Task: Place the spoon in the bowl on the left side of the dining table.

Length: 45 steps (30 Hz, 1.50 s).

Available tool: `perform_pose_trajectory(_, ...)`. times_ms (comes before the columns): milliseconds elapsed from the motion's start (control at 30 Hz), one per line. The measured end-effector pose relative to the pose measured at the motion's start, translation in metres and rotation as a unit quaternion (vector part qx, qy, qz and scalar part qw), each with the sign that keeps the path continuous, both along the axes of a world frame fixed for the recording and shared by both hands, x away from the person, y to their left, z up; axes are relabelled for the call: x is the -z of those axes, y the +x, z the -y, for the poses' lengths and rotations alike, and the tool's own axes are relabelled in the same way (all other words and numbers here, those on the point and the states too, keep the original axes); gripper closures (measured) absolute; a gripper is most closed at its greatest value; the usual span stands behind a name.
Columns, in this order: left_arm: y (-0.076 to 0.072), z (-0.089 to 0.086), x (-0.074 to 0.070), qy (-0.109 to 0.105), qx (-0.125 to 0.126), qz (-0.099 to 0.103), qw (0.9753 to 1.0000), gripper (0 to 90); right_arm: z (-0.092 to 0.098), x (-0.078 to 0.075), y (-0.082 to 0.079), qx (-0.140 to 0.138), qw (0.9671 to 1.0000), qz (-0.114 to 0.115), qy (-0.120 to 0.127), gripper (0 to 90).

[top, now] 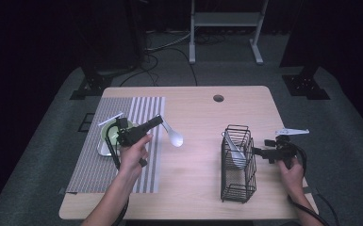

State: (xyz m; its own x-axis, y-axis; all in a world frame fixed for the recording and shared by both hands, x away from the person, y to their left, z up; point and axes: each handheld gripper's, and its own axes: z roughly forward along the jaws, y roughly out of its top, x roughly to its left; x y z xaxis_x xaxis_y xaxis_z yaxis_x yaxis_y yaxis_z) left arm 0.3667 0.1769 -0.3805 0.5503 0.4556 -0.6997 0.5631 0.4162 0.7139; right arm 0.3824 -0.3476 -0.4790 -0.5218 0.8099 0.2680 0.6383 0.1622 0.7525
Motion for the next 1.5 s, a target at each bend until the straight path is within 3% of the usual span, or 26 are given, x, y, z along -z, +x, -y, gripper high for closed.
perform_pose_trajectory(433,0.002,-0.011,0.003,-0.004,-0.014,-0.003,0.9999,84.9,0.000,0.000,0.000,0.000,1.0000,0.000,0.000,13.2)
perform_pose_trajectory(1500,0.009,-0.062,0.003,-0.008,-0.072,-0.008,0.9973,84.9,-0.002,0.001,0.001,-0.001,1.0000,-0.004,-0.008,13.2)
